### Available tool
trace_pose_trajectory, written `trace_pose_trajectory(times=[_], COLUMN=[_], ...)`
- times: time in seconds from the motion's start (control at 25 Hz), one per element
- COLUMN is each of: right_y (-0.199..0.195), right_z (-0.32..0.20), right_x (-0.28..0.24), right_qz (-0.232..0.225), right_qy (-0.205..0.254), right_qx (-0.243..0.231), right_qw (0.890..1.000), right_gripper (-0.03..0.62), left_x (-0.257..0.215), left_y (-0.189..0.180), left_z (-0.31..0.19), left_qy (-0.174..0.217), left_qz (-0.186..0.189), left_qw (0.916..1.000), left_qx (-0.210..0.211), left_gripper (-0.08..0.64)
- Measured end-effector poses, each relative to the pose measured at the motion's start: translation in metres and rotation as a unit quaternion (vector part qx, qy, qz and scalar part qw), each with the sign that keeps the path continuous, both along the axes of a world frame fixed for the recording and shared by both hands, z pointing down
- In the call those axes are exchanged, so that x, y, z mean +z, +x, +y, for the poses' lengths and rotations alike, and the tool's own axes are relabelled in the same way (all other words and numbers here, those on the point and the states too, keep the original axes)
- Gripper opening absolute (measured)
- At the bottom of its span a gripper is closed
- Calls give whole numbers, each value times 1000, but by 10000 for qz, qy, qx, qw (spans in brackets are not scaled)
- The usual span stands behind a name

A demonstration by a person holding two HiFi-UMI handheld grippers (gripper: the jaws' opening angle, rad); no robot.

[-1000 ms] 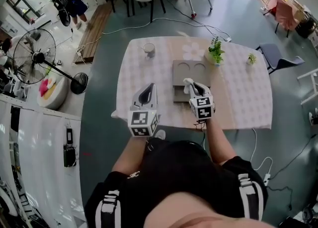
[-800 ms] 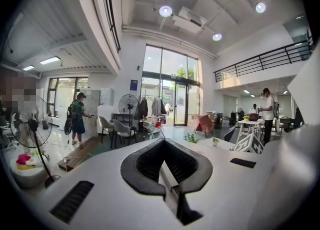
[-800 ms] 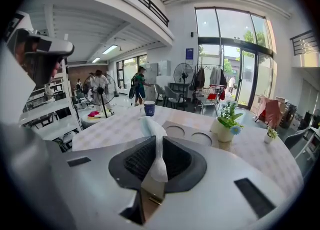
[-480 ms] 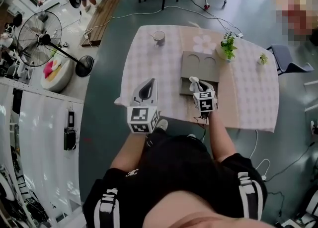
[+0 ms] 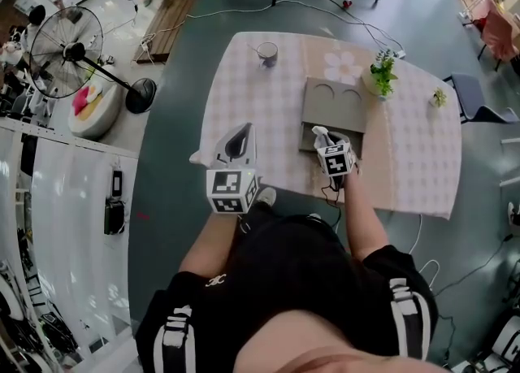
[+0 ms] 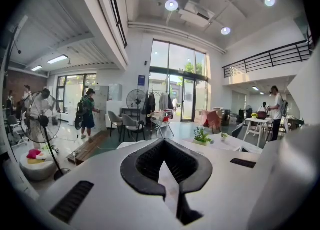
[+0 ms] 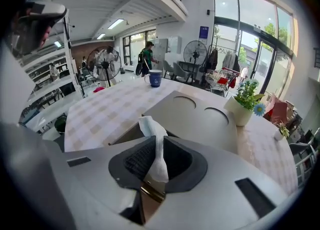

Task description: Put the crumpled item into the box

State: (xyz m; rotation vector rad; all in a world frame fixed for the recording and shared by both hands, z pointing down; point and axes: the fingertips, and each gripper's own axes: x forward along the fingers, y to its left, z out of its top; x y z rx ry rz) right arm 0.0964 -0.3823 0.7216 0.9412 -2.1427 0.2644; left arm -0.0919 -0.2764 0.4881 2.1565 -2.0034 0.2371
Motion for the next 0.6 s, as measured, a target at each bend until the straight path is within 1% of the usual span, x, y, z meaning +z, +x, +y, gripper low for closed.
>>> trace_pose_trajectory(times=[0.08, 0.2, 0.44, 0.52, 0.56, 0.6], right_y=[-2, -3, -2, 2, 2, 1], right_z=[-2, 1, -3, 1, 3, 5], right_x=[9, 20, 28, 34, 35, 35], right_qz=[100, 315, 558, 548, 465, 356], right_qy=[-28, -194, -222, -372, -459, -524], right_qx=[-73, -122, -232, -192, -188, -193], right_qw=[9999, 9992, 9979, 9976, 9977, 9978], right_gripper=[39, 39, 40, 41, 55, 86], left_x=[-1, -2, -5, -6, -6, -7], left_y=[-2, -6, -6, -5, -4, -3], left_z=[-4, -7, -14, -16, -18, -19], left_qy=[20, 43, 93, 96, 103, 122], left_qz=[-11, 1, 33, 42, 48, 57], left_qw=[10000, 10000, 10000, 9999, 9999, 9999], left_qx=[-6, -22, -9, 13, 28, 45], left_gripper=[-9, -9, -9, -9, -9, -9])
